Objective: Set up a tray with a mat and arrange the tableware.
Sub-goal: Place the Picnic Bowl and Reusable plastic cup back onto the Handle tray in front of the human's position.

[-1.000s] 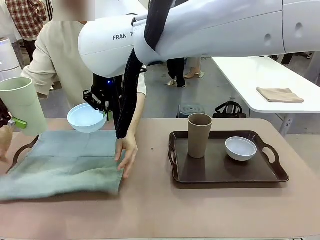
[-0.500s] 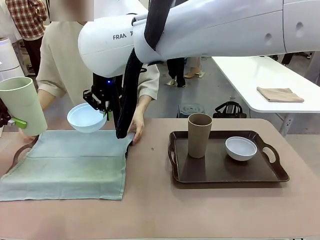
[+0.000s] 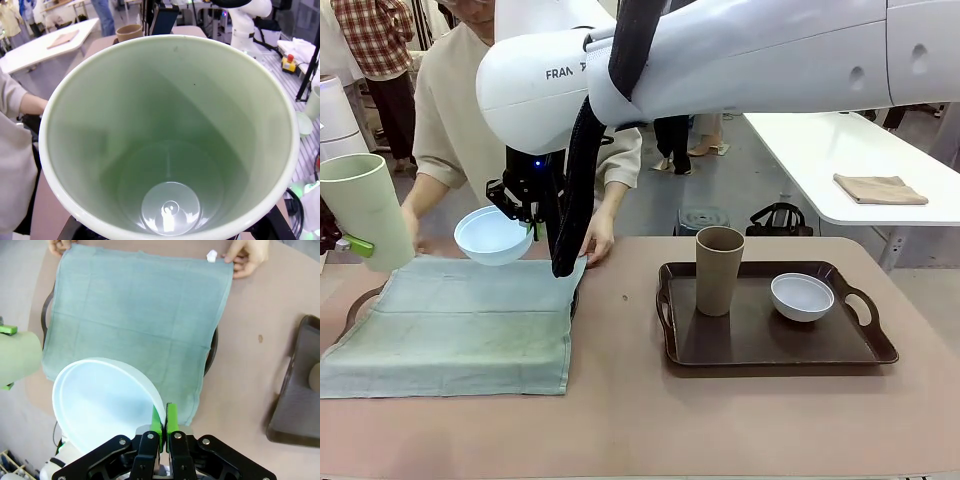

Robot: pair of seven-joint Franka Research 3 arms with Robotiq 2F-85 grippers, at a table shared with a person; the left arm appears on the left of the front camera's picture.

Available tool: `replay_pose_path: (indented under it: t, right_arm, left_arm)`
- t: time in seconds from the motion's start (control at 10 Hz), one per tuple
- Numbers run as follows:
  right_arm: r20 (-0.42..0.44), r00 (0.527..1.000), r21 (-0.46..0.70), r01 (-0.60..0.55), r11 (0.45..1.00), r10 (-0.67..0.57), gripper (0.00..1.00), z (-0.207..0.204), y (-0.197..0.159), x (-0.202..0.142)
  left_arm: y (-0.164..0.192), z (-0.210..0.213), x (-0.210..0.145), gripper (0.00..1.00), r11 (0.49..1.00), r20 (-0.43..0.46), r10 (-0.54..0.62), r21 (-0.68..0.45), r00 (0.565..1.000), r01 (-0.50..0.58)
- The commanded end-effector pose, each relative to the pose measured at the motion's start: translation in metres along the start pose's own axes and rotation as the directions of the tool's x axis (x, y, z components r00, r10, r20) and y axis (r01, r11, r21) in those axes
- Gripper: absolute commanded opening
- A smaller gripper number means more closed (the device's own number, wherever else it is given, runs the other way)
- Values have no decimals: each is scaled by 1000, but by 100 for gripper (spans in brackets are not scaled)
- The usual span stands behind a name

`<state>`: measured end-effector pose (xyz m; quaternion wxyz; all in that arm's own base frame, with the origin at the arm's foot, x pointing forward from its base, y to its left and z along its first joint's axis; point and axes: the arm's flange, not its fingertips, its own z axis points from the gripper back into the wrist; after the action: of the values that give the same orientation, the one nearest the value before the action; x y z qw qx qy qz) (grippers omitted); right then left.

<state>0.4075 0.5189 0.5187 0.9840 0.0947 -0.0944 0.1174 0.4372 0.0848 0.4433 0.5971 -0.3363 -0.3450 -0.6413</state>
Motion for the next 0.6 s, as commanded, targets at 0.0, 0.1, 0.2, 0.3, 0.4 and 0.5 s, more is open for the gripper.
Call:
replay_pose_path:
  t: [0.0,0.1,0.2,0.3,0.4,0.5]
  right_arm:
    - [11,1000,-11,-5,1000,6,0,0,1,0]
    - [11,1000,-11,-5,1000,6,0,0,1,0]
    - [11,1000,-11,-5,1000,6,0,0,1,0]
    - [11,1000,-11,-5,1000,6,0,0,1,0]
    - [11,1000,-11,-5,1000,6,0,0,1,0]
    - [11,1000,-11,-5,1000,6,0,0,1,0]
  left_arm:
    - [0,1,1,0,1000,0,-18,3,1000,18]
    - [0,1,1,0,1000,0,-18,3,1000,18]
    - [0,1,1,0,1000,0,-18,3,1000,18]
    - [0,1,1,0,1000,0,-18,3,1000,18]
    - [0,1,1,0,1000,0,-18,3,1000,18]
    - [0,1,1,0,1000,0,-18,3,1000,18]
